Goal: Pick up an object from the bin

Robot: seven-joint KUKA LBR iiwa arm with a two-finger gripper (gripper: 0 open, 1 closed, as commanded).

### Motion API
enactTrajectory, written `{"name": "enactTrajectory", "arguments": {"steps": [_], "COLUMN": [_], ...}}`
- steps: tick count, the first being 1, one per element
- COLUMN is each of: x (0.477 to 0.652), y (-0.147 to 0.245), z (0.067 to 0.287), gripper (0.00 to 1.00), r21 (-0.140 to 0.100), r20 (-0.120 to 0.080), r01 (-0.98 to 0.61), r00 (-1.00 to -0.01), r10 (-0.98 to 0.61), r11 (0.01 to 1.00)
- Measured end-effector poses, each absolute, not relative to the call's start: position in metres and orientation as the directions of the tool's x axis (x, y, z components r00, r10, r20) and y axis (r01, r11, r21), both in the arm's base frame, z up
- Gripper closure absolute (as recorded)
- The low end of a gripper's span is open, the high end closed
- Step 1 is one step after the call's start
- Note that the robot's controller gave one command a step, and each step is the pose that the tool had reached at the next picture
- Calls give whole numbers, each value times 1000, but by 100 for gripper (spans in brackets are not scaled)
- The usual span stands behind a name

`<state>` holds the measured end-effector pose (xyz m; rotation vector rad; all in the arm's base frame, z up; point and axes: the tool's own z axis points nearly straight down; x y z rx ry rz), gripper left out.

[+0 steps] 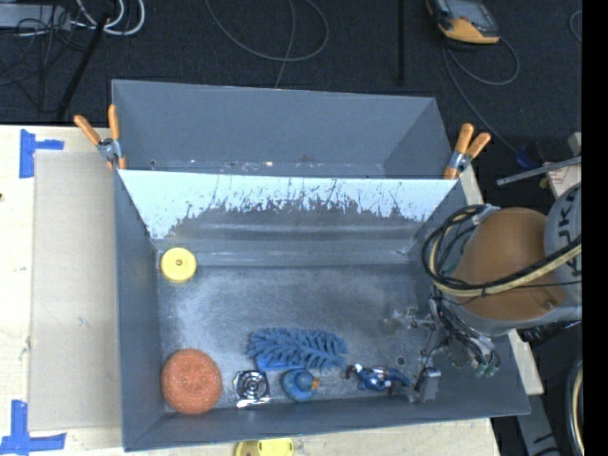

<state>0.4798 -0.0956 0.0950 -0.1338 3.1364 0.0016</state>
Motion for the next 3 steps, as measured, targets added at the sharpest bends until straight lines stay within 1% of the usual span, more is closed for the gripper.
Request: {"name": "enactTrajectory", "arguments": {"steps": [1,2,3], "x": [482,481,478], "y": [-91,-83,-77], "z": [73,73,74], "gripper": [0,0,0], "r21": [-2,-5,-8], "r20": [-9,-15,-27], "r01": [-171,-199,-130], "r00": [-985,-980,-991], "r10": [-171,-199,-130], "r11": [985,980,992]}}
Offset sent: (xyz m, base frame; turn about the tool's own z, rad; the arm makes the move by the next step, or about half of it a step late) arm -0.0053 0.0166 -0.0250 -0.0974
